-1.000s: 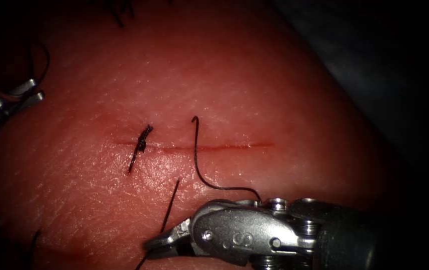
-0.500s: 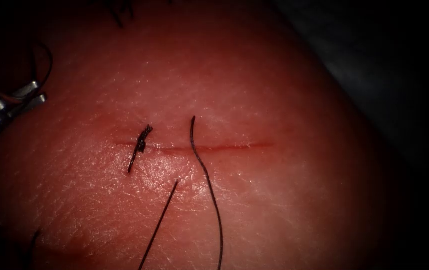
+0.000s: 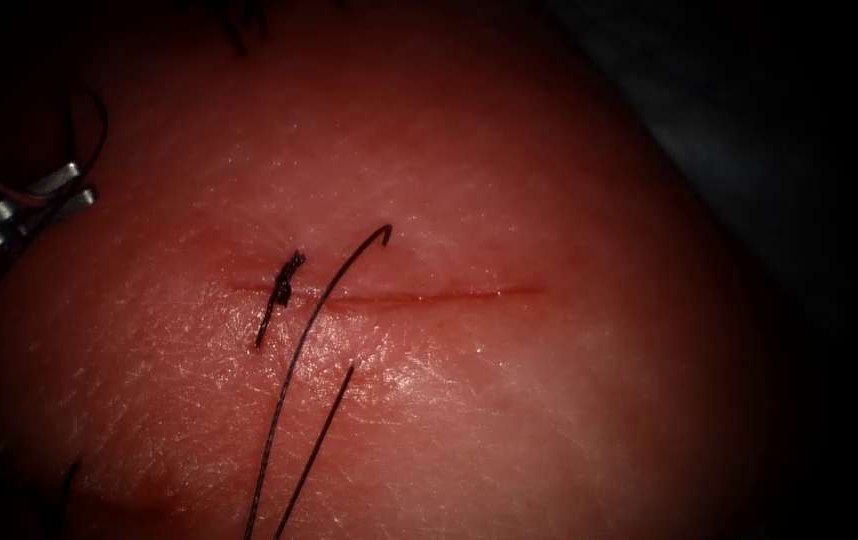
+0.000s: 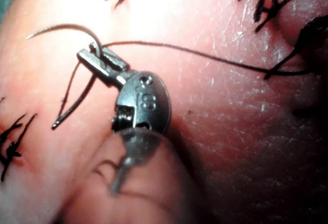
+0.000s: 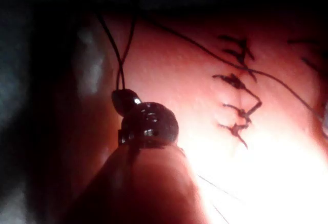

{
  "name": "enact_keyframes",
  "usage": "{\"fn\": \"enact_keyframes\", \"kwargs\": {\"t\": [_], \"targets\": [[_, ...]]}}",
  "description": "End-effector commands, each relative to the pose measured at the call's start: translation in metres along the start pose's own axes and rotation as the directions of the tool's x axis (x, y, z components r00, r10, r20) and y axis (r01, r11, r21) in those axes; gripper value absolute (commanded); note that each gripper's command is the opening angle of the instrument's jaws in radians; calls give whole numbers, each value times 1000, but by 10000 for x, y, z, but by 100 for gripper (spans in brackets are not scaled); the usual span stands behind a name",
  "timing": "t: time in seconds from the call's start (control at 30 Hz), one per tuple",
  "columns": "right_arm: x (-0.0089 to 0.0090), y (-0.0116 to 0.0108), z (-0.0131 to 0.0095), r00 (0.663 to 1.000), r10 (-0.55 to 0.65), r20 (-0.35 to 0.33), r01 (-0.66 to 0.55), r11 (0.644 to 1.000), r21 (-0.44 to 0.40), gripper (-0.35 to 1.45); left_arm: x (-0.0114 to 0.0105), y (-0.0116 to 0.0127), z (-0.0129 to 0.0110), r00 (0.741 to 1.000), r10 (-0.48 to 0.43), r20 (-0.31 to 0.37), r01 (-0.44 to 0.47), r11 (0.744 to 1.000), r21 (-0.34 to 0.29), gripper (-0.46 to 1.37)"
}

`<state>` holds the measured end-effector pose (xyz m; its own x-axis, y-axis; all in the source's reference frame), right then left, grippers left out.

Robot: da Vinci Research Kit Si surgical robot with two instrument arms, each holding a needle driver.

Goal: Wound Closure
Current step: Pull the string through the cut with the right gripper

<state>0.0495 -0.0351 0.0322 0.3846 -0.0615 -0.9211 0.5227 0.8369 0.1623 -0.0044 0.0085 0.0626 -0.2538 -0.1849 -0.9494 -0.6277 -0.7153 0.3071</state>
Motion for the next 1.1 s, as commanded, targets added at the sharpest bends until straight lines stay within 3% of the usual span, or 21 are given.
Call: {"fn": "enact_keyframes", "kwargs": {"t": [0.03,0.2,0.33,0.37,0.4,0.43,0.47,0.5,0.53,0.7,0.83,1.1], "targets": [[2,-1,4,1000,1,-4,-1,1000,5,-35,0,0,0,1000,0,0,0,1000,-3,-35],[19,-7,25,1000,-9,-3,9,1000,28,-35,0,0,2,1000,-1,0,1,1000,-3,-35],[22,-2,24,1000,-1,-6,2,1000,29,-35,0,0,2,1000,-2,-1,2,1000,-4,-35],[22,3,19,1000,4,-19,-4,1000,16,-35,0,0,2,1000,-2,-1,2,1000,-4,-35],[22,7,14,999,7,-37,-7,1000,3,-13,1,0,2,1000,-2,-1,2,1000,-4,-35],[21,11,7,999,11,-51,-12,1000,-25,19,0,-1,2,1000,-2,-2,2,1000,-5,-35],[20,13,3,998,12,-63,-14,999,-41,34,0,-1,2,1000,-2,-2,2,1000,-5,-35],[18,18,-12,996,15,-87,-24,995,-93,69,0,-1,3,1000,-3,-2,3,1000,-5,-35],[18,20,-19,995,18,-95,-29,994,-108,78,0,-2,3,1000,-3,-2,3,1000,-5,-35],[9,31,-58,990,34,-140,-54,988,-147,82,1,-2,3,1000,-4,-2,4,1000,-5,-35],[-5,42,-90,989,56,-135,-85,972,-219,104,1,-2,4,1000,-4,-2,4,1000,-5,-35],[-41,64,-154,981,91,-170,-140,942,-305,100,1,-1,4,1000,-4,-3,4,1000,-6,-35]]}}
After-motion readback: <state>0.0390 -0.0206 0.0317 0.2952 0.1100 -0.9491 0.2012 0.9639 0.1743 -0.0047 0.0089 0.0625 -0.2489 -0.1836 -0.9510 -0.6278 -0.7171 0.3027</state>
